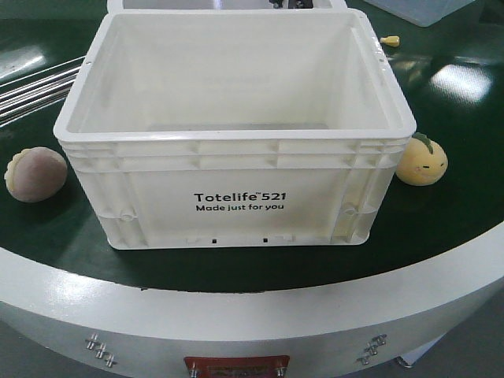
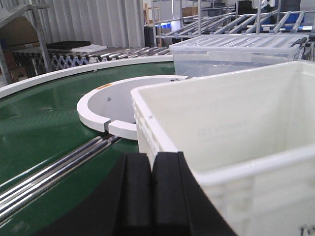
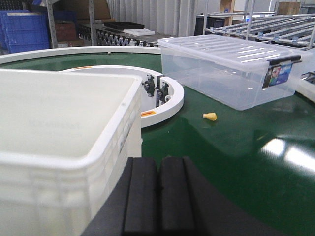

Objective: Place moving items into box and shelve

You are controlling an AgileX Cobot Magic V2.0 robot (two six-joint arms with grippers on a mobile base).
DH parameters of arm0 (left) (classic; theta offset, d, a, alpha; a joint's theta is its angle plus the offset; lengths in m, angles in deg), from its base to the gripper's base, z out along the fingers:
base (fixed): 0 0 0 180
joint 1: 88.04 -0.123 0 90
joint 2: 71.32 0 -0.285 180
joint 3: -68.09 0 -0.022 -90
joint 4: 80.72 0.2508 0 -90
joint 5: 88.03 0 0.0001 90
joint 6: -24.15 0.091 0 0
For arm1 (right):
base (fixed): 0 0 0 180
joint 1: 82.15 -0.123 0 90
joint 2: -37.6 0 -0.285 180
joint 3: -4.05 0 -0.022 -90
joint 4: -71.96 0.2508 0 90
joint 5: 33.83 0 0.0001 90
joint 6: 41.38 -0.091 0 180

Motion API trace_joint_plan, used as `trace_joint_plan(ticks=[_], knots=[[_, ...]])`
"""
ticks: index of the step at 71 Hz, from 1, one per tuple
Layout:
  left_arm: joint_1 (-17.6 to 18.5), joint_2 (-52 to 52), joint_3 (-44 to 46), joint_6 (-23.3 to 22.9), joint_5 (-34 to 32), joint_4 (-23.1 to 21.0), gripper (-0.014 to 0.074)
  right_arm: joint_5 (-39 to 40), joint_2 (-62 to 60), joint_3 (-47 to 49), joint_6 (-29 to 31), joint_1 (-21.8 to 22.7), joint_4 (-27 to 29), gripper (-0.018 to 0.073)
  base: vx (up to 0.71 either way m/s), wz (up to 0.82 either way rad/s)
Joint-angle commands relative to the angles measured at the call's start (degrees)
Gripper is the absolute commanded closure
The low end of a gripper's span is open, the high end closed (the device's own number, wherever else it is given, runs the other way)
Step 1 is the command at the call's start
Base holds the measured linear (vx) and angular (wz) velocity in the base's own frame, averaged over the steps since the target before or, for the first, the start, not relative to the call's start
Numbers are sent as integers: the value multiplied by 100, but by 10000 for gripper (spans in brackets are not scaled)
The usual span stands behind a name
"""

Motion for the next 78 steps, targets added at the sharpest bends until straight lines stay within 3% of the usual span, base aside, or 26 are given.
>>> trace_joint_plan(ticks=[1,16,35,47,54,68,72,78], knots=[[-5,524,553,-25,-658,-21,623,580,498,564,51,16,-206,575,0,0],[-5,1211,885,-67,-1346,-22,623,1400,967,756,39,16,-149,575,0,0],[-5,1274,879,-73,-1275,-28,594,1432,975,749,28,16,-142,540,0,0],[-5,1274,879,-133,-1420,-88,473,1432,975,749,28,16,-142,389,0,0],[-5,1274,879,-376,-1433,-88,344,1432,975,749,28,16,-142,229,0,0],[-5,1274,879,-364,-1433,-69,59,1426,975,749,28,16,-142,-118,0,0],[-5,1280,874,-364,-1433,-69,10,1430,975,749,28,16,-142,-165,0,0],[-5,1280,874,-373,-1433,-69,-29,1432,975,749,28,16,-133,-162,0,0]])
